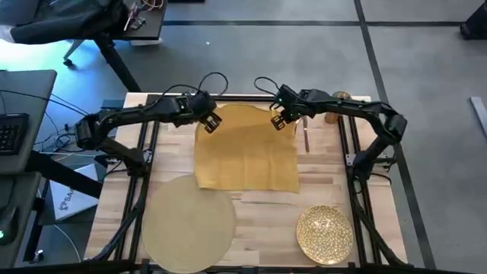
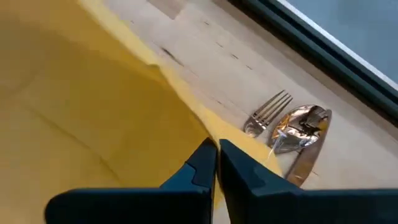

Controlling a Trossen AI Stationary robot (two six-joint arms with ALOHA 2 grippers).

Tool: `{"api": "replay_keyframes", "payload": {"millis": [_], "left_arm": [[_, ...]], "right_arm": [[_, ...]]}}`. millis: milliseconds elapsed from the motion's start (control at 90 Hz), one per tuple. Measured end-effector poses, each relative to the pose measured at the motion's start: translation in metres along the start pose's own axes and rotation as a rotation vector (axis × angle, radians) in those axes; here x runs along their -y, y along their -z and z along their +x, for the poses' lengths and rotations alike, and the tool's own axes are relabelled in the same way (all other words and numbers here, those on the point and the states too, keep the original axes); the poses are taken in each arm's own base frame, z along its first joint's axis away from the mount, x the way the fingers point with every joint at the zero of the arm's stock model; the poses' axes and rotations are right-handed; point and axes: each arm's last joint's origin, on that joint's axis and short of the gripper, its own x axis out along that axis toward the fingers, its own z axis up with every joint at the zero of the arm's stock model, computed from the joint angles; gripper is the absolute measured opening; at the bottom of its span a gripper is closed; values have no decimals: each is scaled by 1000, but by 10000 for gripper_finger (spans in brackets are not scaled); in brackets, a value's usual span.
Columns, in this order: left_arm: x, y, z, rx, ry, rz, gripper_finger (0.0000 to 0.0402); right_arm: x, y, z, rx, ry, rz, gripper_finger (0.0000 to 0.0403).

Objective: Set table place
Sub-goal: Fold the yellow napkin

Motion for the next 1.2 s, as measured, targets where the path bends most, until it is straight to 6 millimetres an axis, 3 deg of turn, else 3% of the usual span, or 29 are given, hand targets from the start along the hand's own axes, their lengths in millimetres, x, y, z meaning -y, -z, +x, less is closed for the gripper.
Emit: {"api": "replay_keyframes", "payload": {"millis": [100,256,356,456,589,778,989,1200], "left_arm": [[-12,-5,3,-2,-21,-18,86],[-29,-13,-3,23,-49,-46,137],[-36,-16,-12,33,-9,-67,156],[-34,-13,-22,13,156,-75,160],[-12,-1,-33,-106,539,-49,151],[43,37,-49,-288,902,157,125],[90,93,-63,-295,900,565,115],[119,123,-72,-195,938,657,143]], "right_arm": [[7,-1,-13,36,23,21,54],[19,-2,-51,178,115,74,115],[24,0,-77,257,49,97,144],[21,9,-95,234,-120,40,162],[3,29,-106,100,-367,-140,169],[-42,77,-87,-51,-588,-470,163],[-73,136,-55,-88,-639,-691,161],[-90,163,-47,14,-634,-746,162]]}}
